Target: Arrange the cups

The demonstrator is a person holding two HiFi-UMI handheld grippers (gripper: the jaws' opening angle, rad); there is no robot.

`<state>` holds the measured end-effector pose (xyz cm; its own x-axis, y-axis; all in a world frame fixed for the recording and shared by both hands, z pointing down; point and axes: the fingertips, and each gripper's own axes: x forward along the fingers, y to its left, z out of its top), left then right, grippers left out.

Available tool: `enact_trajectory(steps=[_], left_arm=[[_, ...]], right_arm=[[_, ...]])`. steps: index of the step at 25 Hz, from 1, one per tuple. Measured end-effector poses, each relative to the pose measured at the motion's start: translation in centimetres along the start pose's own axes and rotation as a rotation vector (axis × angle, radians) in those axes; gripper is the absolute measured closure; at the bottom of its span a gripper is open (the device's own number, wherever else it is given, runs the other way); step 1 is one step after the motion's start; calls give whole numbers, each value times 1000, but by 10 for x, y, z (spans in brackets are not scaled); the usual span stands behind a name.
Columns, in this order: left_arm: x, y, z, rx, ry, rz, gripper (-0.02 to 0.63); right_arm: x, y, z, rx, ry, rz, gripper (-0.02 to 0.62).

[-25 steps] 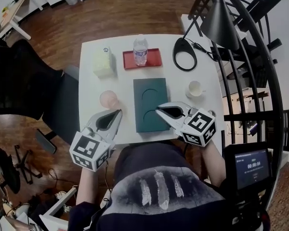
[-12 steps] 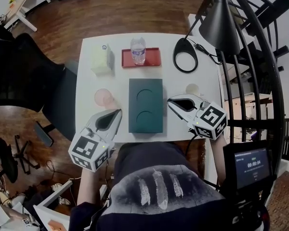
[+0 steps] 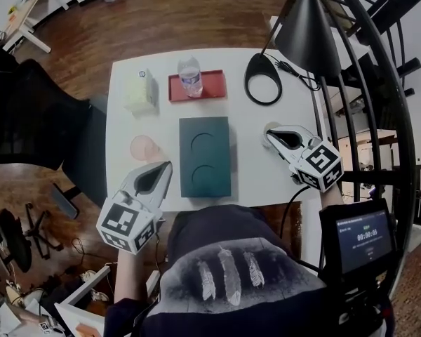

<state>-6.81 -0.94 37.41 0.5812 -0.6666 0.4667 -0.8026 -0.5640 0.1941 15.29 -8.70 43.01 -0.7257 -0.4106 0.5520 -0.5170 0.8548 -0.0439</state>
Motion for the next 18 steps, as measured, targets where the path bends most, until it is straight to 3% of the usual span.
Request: enact_trajectory(steps=[5,10,13,17,18], left_arm=[[5,-1,0,-1,11,10,591],[20,-8,7,7,28,8,591],[26,-11,9,9,31,10,591],[28,-14,8,6,42,19,591],[28,-14,8,5,44,23,591]], right_arm=[[-10,-30,-32,-33,86,-45,544],[-20,-48,-76,-165,274,-21,289],[-23,-60,-106,-209,355,-12,207],[-17,-67,-138,-171,366,22,58],[-12,-66,-144,-172,370,37,57]])
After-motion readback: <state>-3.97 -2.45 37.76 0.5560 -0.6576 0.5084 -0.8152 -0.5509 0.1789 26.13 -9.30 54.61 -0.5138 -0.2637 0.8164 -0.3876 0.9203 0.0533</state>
